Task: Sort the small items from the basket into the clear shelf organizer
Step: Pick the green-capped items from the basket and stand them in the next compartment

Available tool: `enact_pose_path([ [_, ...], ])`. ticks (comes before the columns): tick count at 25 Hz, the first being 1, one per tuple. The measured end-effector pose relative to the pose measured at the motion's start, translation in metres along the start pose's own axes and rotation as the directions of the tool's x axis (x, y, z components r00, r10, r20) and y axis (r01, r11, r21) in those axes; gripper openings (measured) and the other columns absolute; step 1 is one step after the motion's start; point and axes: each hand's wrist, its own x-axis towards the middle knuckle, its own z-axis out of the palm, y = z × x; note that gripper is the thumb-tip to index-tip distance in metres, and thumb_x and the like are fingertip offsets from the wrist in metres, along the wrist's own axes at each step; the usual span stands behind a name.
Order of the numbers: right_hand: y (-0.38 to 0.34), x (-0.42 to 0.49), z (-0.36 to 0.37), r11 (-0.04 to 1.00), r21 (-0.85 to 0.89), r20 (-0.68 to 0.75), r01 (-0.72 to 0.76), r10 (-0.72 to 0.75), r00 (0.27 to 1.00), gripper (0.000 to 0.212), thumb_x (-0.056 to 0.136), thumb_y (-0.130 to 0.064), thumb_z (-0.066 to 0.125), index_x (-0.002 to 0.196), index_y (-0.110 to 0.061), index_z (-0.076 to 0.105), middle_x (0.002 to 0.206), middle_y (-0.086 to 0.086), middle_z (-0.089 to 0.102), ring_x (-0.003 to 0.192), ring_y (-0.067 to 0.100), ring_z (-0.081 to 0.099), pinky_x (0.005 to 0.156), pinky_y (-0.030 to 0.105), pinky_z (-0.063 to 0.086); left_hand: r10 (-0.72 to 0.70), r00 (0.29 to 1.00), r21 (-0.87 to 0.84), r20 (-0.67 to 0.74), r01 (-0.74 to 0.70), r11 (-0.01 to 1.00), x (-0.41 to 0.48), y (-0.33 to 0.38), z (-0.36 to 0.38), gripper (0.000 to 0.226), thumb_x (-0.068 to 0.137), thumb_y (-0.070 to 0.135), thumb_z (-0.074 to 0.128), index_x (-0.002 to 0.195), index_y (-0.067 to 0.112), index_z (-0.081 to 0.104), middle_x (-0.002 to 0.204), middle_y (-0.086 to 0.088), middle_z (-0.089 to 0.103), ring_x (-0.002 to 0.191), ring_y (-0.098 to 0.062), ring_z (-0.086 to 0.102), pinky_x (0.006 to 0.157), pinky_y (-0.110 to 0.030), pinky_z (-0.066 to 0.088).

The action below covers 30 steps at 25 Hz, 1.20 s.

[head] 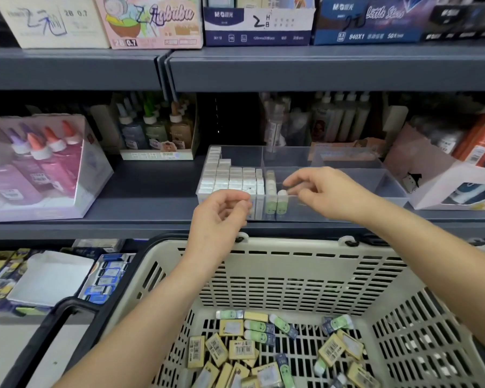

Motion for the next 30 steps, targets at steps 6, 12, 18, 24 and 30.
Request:
enact_pose_path([
  [6,-0.009,-0.068,0.020,0.966,0.139,-0.190,0.220,-0.191,0.963,0.016,0.084,-0.031,0.050,0.093,-0.038,0.061,0.080,-0.024,0.064,0.075,-0.013,0.056,0.066,0.001,0.038,0.041,0.998,0.074,-0.044,-0.037,0.997,-0.045,0.000,-0.004,0.019,0.088,0.009,0.057,0.087,0.027,0.064,0.090,0.006,0.068,0.086,-0.006,0.064,0.079,-0.016,0.051],
  [12,0.001,-0.089,0.118,0.983,-0.109,0.415,0.150,-0.092,0.905,0.021,0.088,-0.028,0.055,0.106,-0.020,0.063,0.099,-0.006,0.066,0.088,0.011,0.060,0.078,0.027,0.048,-0.416,0.903,0.462,0.106,0.326,0.825,-0.086,-0.060,-0.017,0.007,0.090,0.016,0.058,0.088,0.022,0.058,0.083,0.010,0.058,0.077,-0.006,0.055,0.064,-0.008,0.043],
  [18,0.035,-0.090,0.195,0.933,-0.345,0.444,0.103,0.066,0.894,0.018,0.088,-0.024,0.056,0.102,-0.013,0.056,0.107,0.006,0.057,0.092,0.024,0.057,0.067,0.032,0.048,-0.632,0.765,0.629,0.120,0.434,0.645,-0.089,-0.106,-0.019,0.004,0.090,0.014,0.055,0.089,0.016,0.058,0.084,0.002,0.055,0.081,-0.014,0.052,0.075,-0.026,0.046],
  [24,0.043,-0.101,0.227,0.935,-0.352,0.333,0.039,0.086,0.939,0.040,0.085,-0.033,0.062,0.117,-0.012,0.049,0.113,0.006,0.045,0.094,0.024,0.055,0.064,0.029,0.040,-0.659,0.739,0.541,0.140,0.501,0.676,-0.092,-0.110,-0.012,0.023,0.090,0.006,0.049,0.071,0.018,0.054,0.079,-0.001,0.052,0.077,-0.018,0.050,0.072,-0.029,0.048],
  [30,0.041,-0.111,0.222,0.983,0.015,0.180,-0.181,0.175,0.968,0.026,0.073,-0.038,0.067,0.087,-0.020,0.055,0.088,-0.001,0.048,0.077,0.016,0.050,0.059,0.026,0.037,-0.777,0.603,0.410,0.178,0.673,0.616,-0.103,-0.113,0.001,0.027,0.093,0.035,0.054,0.103,0.010,0.058,0.097,-0.006,0.061,0.091,-0.018,0.062,0.074,-0.025,0.053],
])
